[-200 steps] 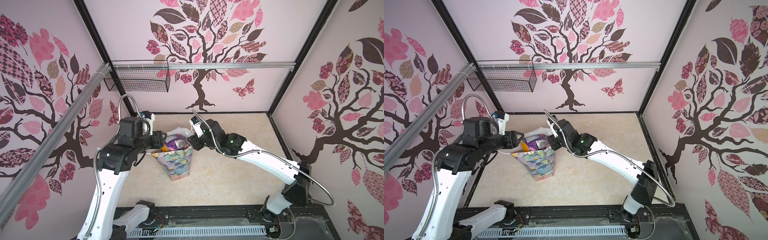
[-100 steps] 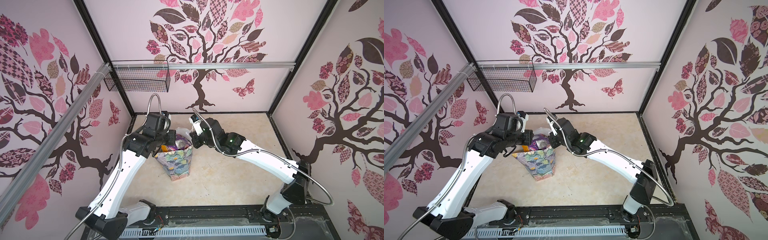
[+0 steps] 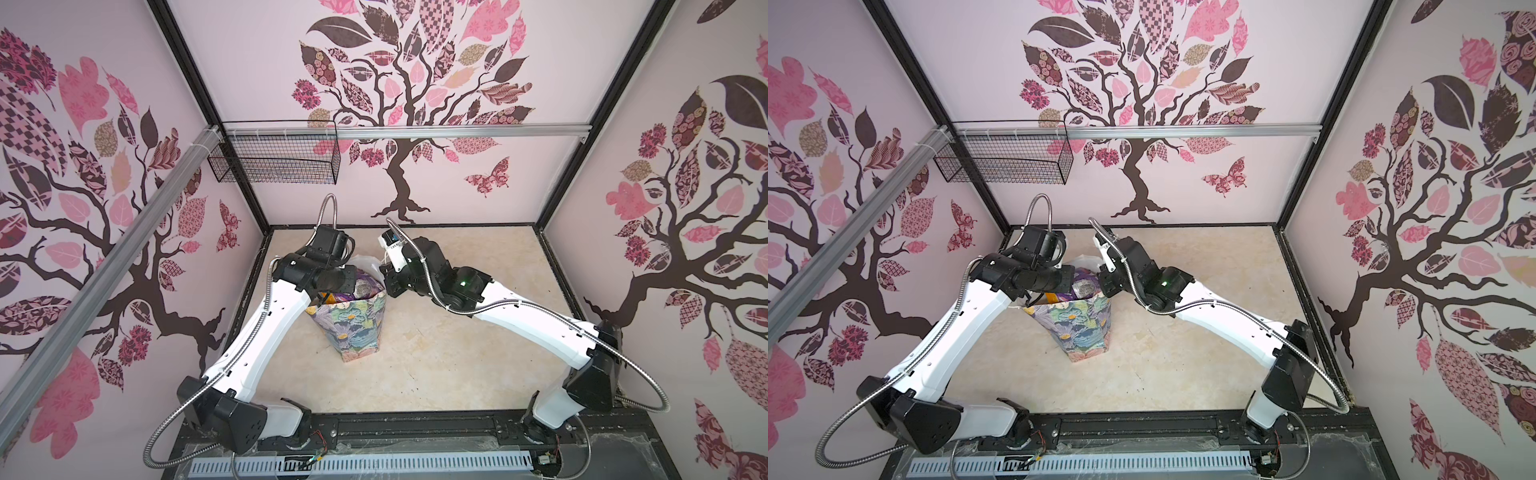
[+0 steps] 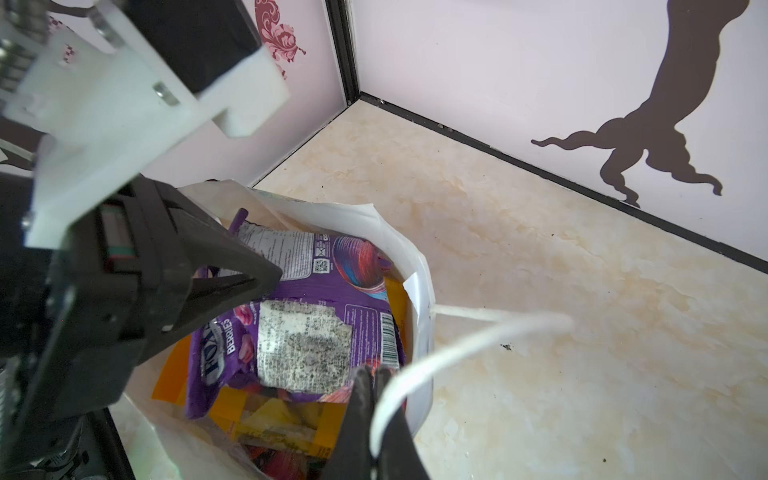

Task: Place the snacks into the paper bag

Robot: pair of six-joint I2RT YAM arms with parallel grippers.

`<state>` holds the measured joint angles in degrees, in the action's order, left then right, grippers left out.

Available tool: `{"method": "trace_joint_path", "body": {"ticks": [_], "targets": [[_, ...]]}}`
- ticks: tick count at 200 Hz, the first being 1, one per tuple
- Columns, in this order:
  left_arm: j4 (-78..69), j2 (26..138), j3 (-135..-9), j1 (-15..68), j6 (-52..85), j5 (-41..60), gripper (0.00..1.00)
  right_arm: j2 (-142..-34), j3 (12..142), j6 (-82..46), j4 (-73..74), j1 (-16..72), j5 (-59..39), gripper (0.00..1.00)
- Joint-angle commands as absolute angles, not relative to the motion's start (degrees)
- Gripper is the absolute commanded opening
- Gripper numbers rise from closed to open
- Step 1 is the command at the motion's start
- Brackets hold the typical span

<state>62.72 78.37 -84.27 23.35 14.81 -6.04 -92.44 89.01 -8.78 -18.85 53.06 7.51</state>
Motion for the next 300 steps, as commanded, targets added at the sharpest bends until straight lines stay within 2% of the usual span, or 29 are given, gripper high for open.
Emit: {"method": "trace_joint_path", "body": {"ticks": [1,40,86,92,100,104,121,136,152,189,232,256,290,300], "targets": [[64.83,78.95,-80.97,23.38,16.19,-8.52,0.0,-89.07,88.62,-7.75,-18.11,52.8,7.56,0.0],[58.69,79.14,-74.47,23.3,17.83,-6.59,0.0,-89.02,87.45,-5.84,-16.94,52.5,7.05,0.0],[52.4,79.96,-76.5,23.29,16.89,-2.98,0.0,-89.28,86.31,-3.96,-15.69,50.11,5.47,0.0],[51.56,79.41,-77.79,23.29,16.71,-2.18,0.08,-89.27,86.24,-3.92,-15.33,49.42,5.17,0.0],[51.33,78.74,-80.13,23.29,16.38,-1.55,0.32,-89.3,86.25,-3.71,-15.04,48.5,4.48,0.0],[51.55,78.6,-81.48,23.27,16.1,-1.58,0.41,-89.42,86.2,-3.54,-14.87,48.1,4.21,0.0],[52.42,77.88,-87.61,23.27,14.5,-1.49,0.51,-89.53,86.14,-2.98,-14.2,46.15,3.95,0.0],[52.99,77.33,-92.3,23.26,13.45,-1.81,0.66,-89.54,86.03,-2.56,-14.09,44.75,3.99,0.0],[54.28,77.63,-97.34,23.19,12.23,-2.85,0.77,-89.05,85.52,-2.2,-14.18,43.83,4.6,0.0],[58.88,79.86,-108.07,21.13,9.47,-5.18,0.88,-84.58,81.58,-2.28,-14.1,42.02,6.64,0.0],[61.37,80.13,-115.25,15.47,7.7,-6.1,0.95,-75.12,74.83,-1.82,-14.61,41.46,11.52,0.0],[60.62,79.1,-113.48,15.3,6.73,-9.94,0.97,-70.9,72.39,-1.76,-15.62,41.32,12.96,0.0],[56.49,76.49,-106.18,15.02,8.46,-9.74,0.98,-68.09,70.98,-1.68,-16.44,41.32,13.84,0.0],[55.8,75.92,-104.62,15.03,8.95,-10.62,0.98,-67.81,71.05,-1.29,-16.65,41.33,14.23,0.04]]}}
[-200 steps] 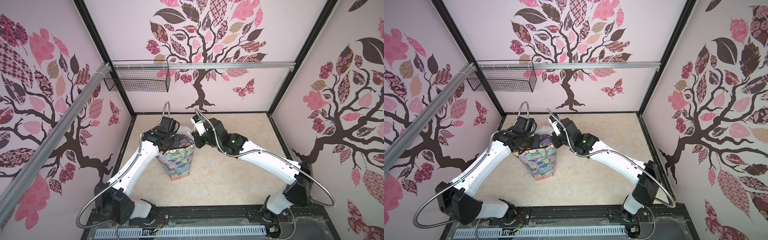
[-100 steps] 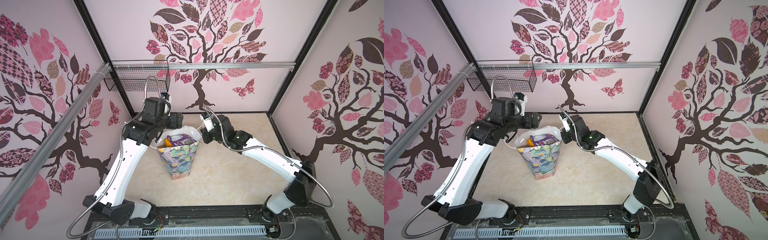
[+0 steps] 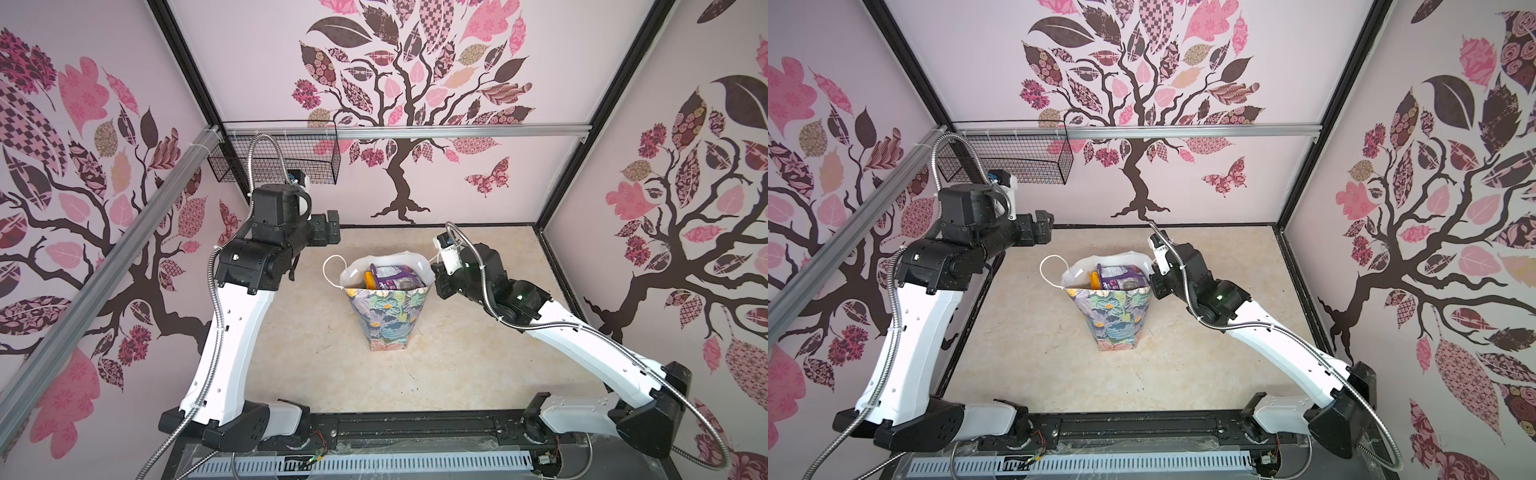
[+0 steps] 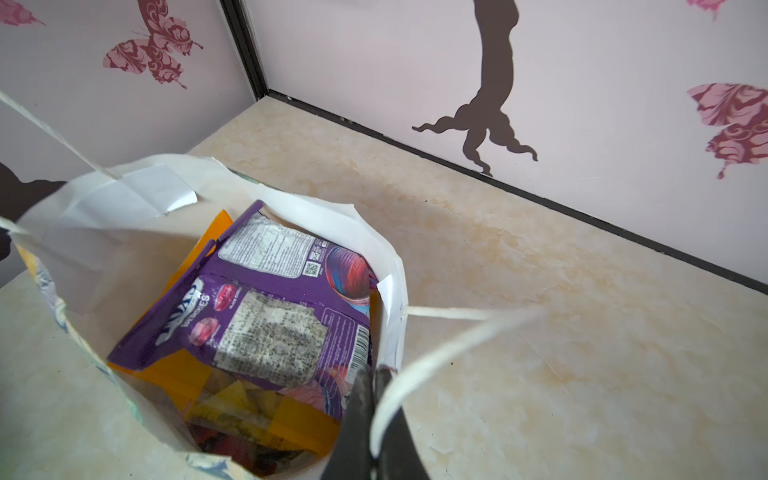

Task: Place the snacks into the paper bag

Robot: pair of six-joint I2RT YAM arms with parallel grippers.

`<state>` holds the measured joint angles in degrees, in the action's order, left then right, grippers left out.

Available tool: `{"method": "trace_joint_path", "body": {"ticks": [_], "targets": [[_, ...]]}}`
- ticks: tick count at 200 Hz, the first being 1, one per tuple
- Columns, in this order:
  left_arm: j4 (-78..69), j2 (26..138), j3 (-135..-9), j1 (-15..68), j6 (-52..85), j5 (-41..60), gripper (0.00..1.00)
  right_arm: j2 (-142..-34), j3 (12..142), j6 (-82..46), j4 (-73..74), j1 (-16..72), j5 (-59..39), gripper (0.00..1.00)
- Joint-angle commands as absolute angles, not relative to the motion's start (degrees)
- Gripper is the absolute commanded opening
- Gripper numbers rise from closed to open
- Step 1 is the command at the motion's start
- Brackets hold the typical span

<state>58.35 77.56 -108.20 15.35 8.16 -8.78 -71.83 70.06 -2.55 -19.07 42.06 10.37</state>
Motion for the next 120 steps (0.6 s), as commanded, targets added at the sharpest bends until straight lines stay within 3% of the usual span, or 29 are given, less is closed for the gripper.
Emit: {"method": "trace_joint_path", "body": {"ticks": [1,14,46,71,97,120], "targets": [[55.76,75.84,-104.43,14.98,8.96,-10.76,0.98,-67.83,71.08,-1.3,-16.72,41.36,14.23,0.05],[54.02,74.58,-101.42,14.86,9.3,-13.47,0.98,-68.09,71.71,-0.99,-17.18,41.36,14.21,0.15],[48.39,69.92,-91.59,9.66,11.59,-13.9,0.98,-69.53,73.16,-0.68,-17.61,41.38,15.04,0.26],[45.87,65.85,-84.1,5.56,13.4,-12.73,0.98,-69.78,74.19,-2.74,-19.71,41.37,14.87,0.51],[42.47,62.98,-77.57,5.38,13.95,-13.26,0.98,-67.74,73.01,-5.51,-21.34,41.37,13.78,0.69],[40.95,62.36,-73.67,5.29,15.42,-16.11,0.98,-65.33,73.55,-7.51,-25.32,41.34,14.08,0.74]]}}
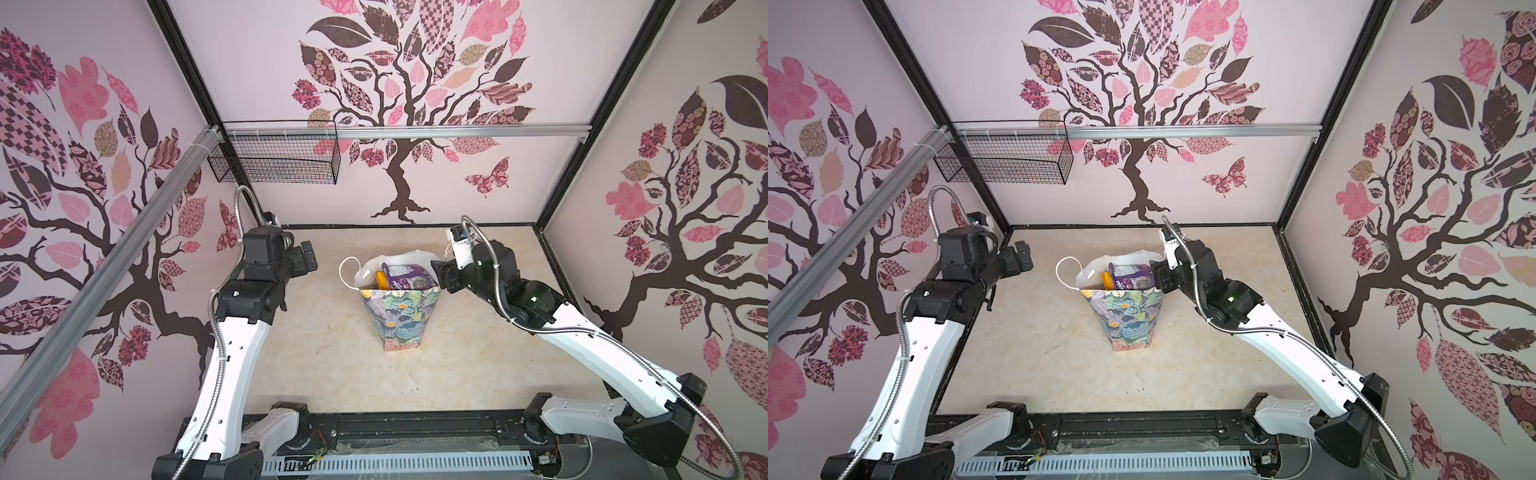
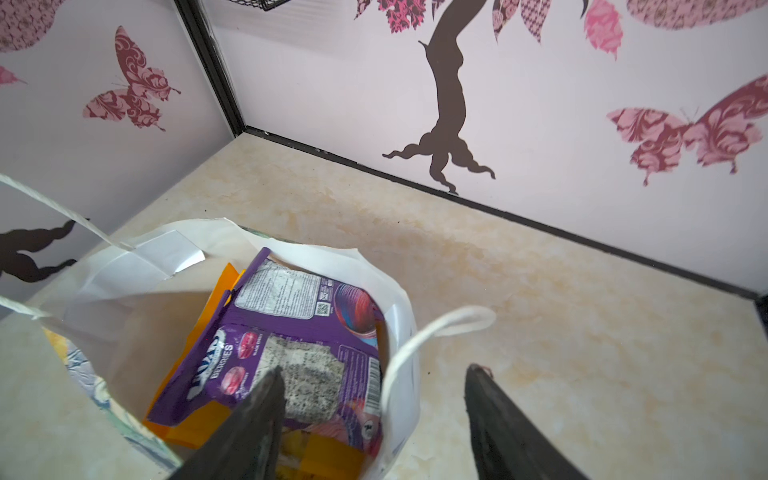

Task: Place the snacks into the paper bag

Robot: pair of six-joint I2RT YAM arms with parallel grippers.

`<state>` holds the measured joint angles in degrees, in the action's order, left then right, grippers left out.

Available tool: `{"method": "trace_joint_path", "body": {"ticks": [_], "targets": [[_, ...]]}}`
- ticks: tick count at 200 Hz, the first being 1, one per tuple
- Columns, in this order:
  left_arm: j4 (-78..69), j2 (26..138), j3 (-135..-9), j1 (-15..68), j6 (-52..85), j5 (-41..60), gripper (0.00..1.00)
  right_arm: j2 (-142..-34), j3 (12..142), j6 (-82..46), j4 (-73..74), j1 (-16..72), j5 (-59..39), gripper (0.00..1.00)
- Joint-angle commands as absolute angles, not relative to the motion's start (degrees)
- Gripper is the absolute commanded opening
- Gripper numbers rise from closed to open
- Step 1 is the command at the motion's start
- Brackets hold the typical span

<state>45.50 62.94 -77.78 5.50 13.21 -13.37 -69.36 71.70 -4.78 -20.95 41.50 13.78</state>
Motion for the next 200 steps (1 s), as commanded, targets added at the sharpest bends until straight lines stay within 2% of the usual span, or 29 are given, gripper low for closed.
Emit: {"method": "trace_joint_path", "body": {"ticks": [1,42,65,94,119,134,169,200], "targets": [[40.95,62.34,-73.53,5.28,15.49,-16.23,0.98,-65.19,73.51,-7.58,-25.49,41.37,14.11,0.74],[36.17,59.96,-66.58,5.3,16.57,-21.62,0.98,-58.36,73.59,-13.74,-34.6,41.39,15.62,0.79],[28.4,54.96,-58.06,5.27,17.7,-25.09,0.98,-52.36,69.37,-17.97,-37.13,41.37,21.07,0.89],[8.28,50.24,-39.38,5.33,15.68,-24.53,0.98,-45.27,54.8,-18.05,-28.62,41.3,38.9,1.0],[-2.16,51.01,-29.18,5.28,11.85,-28.09,0.98,-44.88,41.66,-13.39,-13.28,39.29,48.02,1.0],[-8.26,52.42,-24.41,5.21,9.73,-31.54,0.98,-45.88,34.68,-13.07,-4.26,34.52,45.36,1.0],[-26.07,57.1,-18.07,4.84,5.27,-31.26,0.98,-46.83,22.48,-13.21,11.84,19.59,36.96,1.0],[-37.73,68.85,-19.08,3.35,3.26,-26.57,0.98,-52.74,11.71,-8.46,34.9,11.96,34.41,1.0]]}}
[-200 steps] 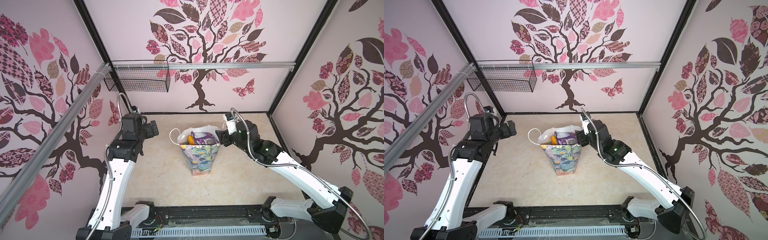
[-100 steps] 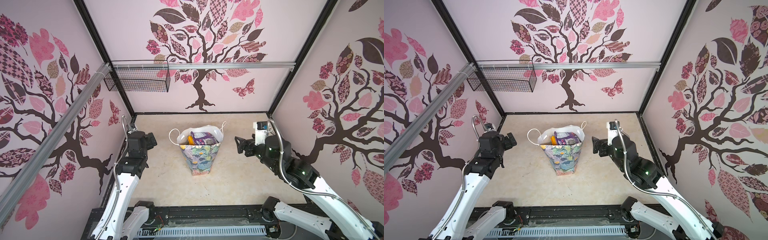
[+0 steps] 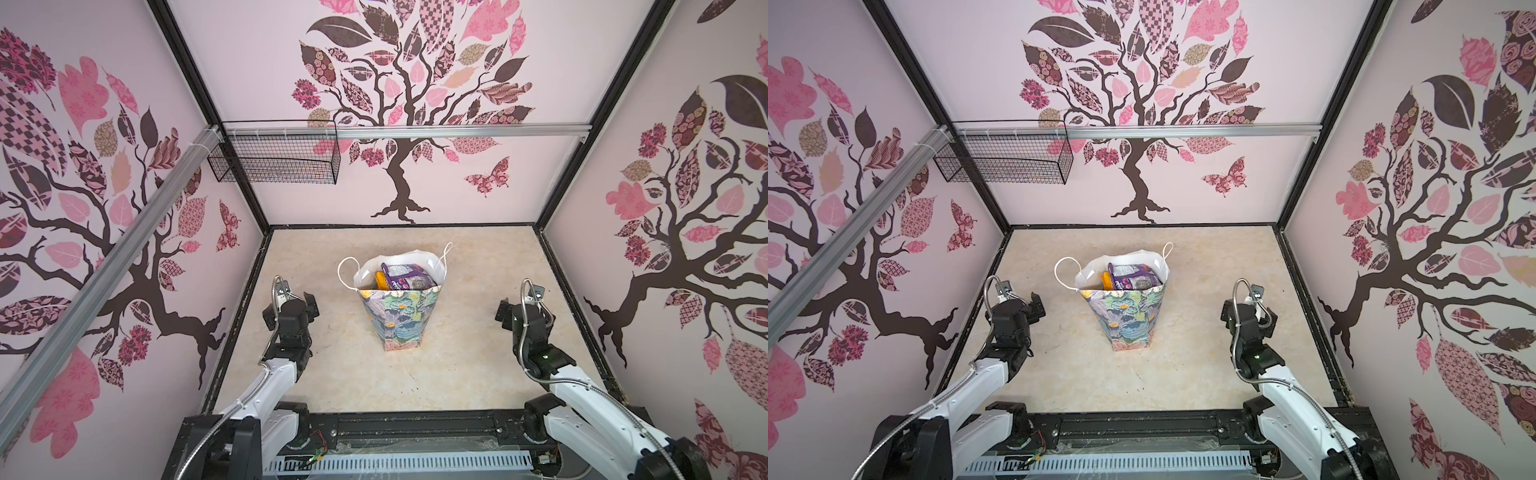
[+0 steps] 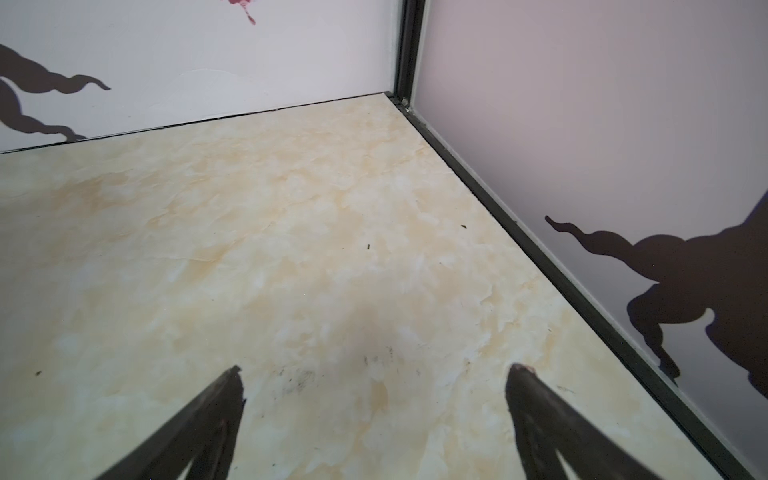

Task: Place the snacks into the paper bag

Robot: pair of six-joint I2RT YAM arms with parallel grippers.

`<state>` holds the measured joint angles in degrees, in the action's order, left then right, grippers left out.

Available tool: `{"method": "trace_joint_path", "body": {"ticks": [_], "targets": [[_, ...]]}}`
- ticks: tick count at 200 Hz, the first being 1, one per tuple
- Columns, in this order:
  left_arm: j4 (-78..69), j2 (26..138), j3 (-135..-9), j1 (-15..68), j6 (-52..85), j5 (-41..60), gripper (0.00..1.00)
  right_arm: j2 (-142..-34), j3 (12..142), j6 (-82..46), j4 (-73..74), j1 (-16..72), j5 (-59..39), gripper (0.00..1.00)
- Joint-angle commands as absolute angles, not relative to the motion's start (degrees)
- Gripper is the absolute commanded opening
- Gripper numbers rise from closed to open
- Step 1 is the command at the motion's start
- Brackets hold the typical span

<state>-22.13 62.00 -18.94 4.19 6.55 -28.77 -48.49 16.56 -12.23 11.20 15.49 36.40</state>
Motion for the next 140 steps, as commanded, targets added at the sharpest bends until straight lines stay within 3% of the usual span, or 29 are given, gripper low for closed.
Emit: {"method": "trace_joint_path", "body": {"ticks": [1,41,64,82,96,116,140], "targets": [[-37.98,69.27,-19.21,3.35,3.08,-26.47,0.98,-53.13,11.39,-8.45,35.95,11.78,34.39,1.0],[-46.14,82.56,-21.34,2.63,2.61,-18.85,0.98,-68.4,7.71,-6.63,56.95,7.66,29.38,1.0],[-51.76,88.2,-20.74,2.44,1.51,-15.58,0.98,-75.5,8.66,-5.3,66.7,5.48,19.39,1.0],[-51.71,89.15,-20.98,1.96,1.57,-14.18,0.98,-84.04,10.47,-2.8,71.63,5.0,14.56,1.0],[-51.59,89.29,-21.13,1.89,1.76,-14.15,0.98,-92.4,9.99,-1.19,84.18,5.01,14.38,1.0],[-50.56,89.25,-21.61,1.4,2.11,-13.38,0.98,-87.18,15.24,-4.14,64.7,5.23,17.8,1.0],[-50.72,89.27,-21.5,1.3,2.12,-13.29,0.98,-90.87,14.34,-3.44,72.8,5.26,19.22,1.0]]}}
